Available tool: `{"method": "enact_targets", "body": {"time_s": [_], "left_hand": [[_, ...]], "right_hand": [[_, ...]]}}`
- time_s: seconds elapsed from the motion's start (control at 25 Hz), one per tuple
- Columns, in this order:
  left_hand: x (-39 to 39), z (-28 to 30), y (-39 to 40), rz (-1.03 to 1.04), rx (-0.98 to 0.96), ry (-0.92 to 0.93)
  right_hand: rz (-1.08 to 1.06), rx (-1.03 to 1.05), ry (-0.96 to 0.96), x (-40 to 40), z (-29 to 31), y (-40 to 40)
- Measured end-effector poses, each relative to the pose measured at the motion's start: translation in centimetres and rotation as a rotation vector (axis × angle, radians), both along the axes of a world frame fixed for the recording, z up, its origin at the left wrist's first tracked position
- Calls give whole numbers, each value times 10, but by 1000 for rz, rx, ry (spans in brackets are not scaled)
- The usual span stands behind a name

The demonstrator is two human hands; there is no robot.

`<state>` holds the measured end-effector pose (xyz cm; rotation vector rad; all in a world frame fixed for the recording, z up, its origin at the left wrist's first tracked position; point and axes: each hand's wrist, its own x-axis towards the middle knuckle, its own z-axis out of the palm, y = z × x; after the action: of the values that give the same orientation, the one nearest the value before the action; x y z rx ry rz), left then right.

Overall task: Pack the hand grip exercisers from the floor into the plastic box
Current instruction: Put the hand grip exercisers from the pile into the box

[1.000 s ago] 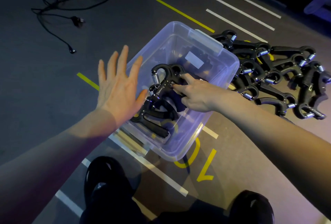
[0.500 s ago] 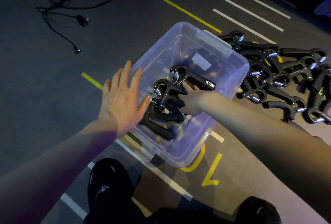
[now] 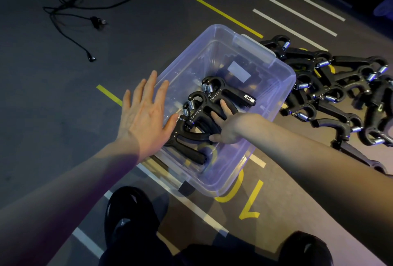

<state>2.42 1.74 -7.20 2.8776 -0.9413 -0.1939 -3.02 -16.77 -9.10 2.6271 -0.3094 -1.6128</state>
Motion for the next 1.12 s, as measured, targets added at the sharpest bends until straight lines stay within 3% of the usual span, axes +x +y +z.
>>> {"method": "enact_targets", "body": {"time_s": [0.32,0.4,0.56,0.8,0.96,1.12], "left_hand": [[0,1,-1,2,8,1],[0,1,-1,11,6,4],[-9,6,-11,24,-48,25],[-55,19,-59,-244,-128,54],[-96,17,-93,-399,-73,117],[-117,9,-108,-465,-74,233]], "right_hand": [[-17,44,-36,-9,-6,-4],[-33,114,-237,-10,1,-7],[-45,233,-817,-24,21,-5],[-153,355,-1211,-91,26,-22],[-395,214,-1163,-182,-9,-61],[-803,-140,-821,-278,-49,-97]]}}
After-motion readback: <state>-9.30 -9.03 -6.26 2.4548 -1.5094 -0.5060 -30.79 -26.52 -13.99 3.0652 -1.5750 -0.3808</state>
